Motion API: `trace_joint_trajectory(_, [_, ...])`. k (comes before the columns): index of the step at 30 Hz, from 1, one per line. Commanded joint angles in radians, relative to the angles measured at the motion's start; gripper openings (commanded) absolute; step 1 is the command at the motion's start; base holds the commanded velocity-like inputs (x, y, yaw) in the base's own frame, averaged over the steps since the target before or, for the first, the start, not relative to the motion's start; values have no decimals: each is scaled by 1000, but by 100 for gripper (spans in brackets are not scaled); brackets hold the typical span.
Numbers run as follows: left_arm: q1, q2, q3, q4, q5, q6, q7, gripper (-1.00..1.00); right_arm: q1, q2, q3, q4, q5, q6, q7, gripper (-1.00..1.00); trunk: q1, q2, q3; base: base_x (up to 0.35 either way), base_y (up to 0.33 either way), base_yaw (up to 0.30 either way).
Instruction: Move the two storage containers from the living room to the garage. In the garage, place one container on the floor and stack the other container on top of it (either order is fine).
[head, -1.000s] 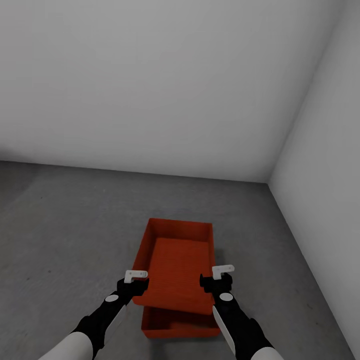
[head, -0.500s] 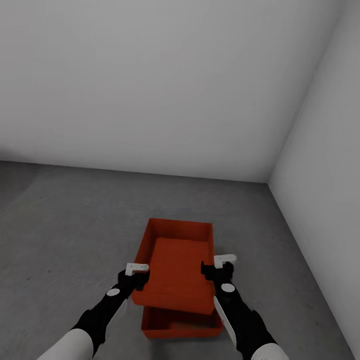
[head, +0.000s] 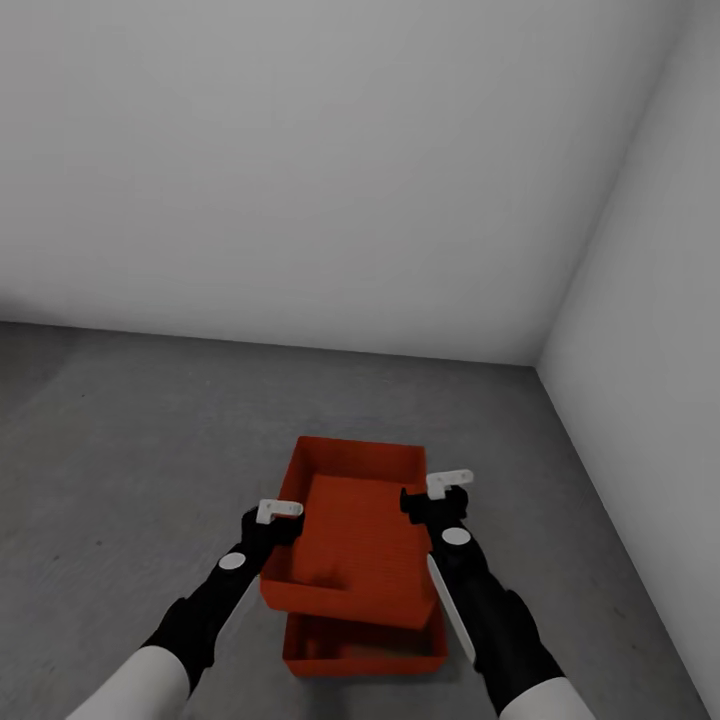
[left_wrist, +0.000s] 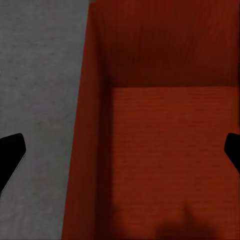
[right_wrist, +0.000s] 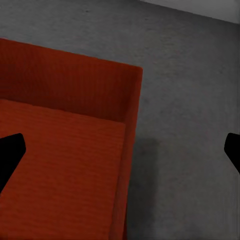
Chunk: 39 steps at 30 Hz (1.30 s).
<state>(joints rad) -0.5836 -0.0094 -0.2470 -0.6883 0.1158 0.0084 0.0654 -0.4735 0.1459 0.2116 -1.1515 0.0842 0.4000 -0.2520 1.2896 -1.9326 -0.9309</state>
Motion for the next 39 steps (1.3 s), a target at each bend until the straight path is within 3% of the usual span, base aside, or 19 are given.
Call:
trace_joint_trajectory(1, [-1,1,-5,-13,10,3,7,100,-1,0,3,-3,9,12,-2,100,0,0,-1,0,0,0])
trace_joint_trajectory(10, [0,4,-1,-145,11,0,10,100,-1,-1,51,-9,12,25,-6,100,0,0,-1,0,0,19])
trace_joint_trajectory(22, [1,9,5,-161,11,-5,16,100,-1,0,58,-7,8,26,-62,100,0,0,-1,0,0,236])
trace_joint_trajectory(39, [1,11,5,-159,11,-5,15,100,-1,1,60,-7,6,26,-68,100,0,0,-1,0,0,278])
